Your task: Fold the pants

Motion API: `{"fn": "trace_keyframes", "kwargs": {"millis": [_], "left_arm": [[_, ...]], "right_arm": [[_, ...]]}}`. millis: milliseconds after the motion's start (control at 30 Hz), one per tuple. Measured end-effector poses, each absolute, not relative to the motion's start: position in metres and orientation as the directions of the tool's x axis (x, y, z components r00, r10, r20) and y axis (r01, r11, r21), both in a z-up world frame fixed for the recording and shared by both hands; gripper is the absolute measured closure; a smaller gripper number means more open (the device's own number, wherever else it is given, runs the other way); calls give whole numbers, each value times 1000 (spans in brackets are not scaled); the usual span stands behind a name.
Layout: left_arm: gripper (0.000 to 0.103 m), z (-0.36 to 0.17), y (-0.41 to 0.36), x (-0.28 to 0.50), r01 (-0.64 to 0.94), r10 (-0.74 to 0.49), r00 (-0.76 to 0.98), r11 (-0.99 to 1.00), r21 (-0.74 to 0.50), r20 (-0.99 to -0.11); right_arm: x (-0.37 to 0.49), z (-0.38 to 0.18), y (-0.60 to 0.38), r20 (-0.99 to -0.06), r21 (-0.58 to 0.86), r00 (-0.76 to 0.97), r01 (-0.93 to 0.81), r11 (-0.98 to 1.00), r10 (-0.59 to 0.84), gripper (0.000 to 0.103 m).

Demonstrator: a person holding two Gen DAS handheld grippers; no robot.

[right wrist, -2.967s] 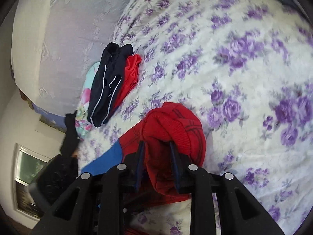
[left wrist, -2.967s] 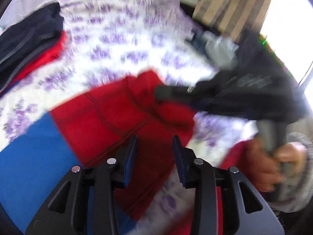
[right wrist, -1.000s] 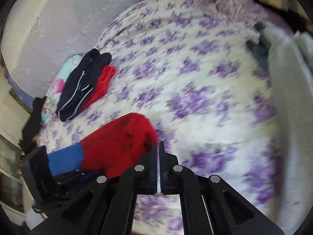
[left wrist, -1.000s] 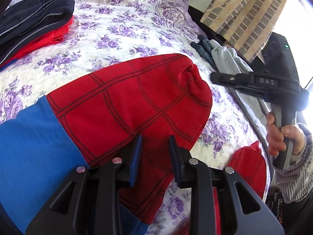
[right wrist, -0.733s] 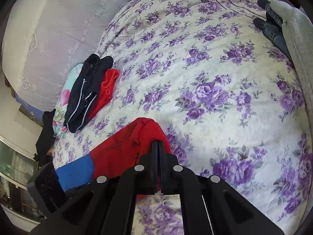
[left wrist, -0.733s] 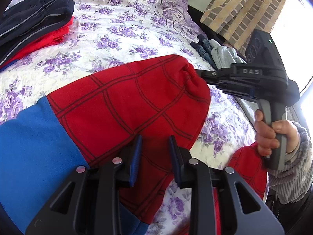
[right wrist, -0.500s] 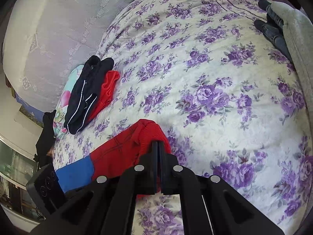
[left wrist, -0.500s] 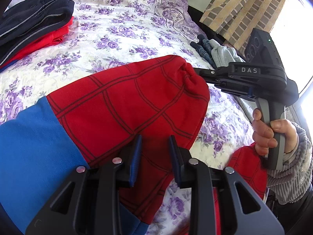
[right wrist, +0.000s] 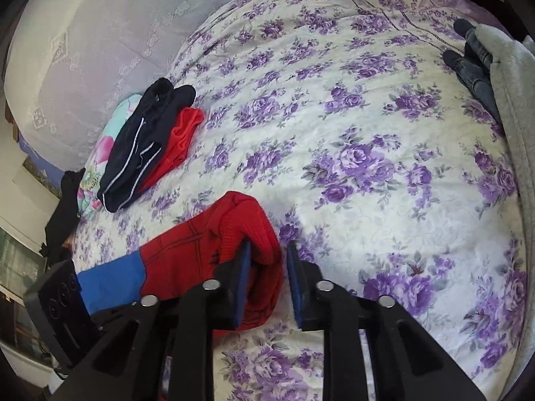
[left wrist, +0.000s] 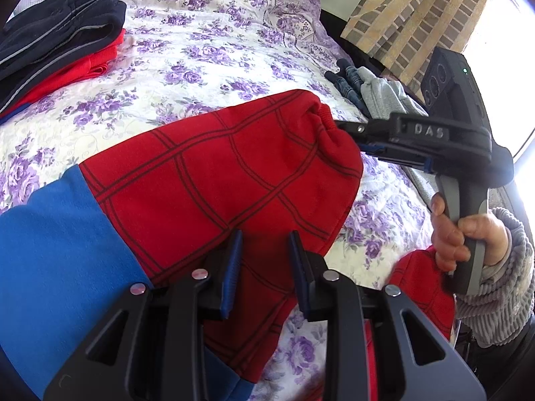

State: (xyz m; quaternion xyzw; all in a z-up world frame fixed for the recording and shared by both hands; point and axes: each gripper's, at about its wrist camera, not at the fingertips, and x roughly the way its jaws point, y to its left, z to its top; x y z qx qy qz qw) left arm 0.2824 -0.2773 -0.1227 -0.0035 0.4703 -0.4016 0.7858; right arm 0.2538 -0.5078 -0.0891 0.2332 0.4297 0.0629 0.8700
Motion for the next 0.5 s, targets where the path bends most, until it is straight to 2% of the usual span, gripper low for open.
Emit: {"fn": "trace_keyframes", "kwargs": {"millis": [200,267,333,400,467,500], "left_arm": [[75,-123,-278,282,629,-635,235,676,-384,-736],[75,-122,-278,281,629,-639,232,674,-388,-733],[75,-122,-278,282,628,-648,228,668,-399,-727],[75,-122,-278,282,626,-647,229,670,-399,-727],[75,-122,-278,282,627,-647,229,670,-398,-727],[75,-122,-278,282,627,-647,229,670,-398,-727]], "right_arm": [[254,-67,-498,-739,310,644,67,948,197,96],[256,-54,-517,-752,253,649,119,960,118,99],[260,-50,-541,-763,277,637,168,946,111,103],[260,-39,-558,-751,147,656,268,952,-69,103],[257,-37,-591,-746,279,666,314,908,-1,103],[251,-34,-595,-731,298,682,302,905,13,103]]}}
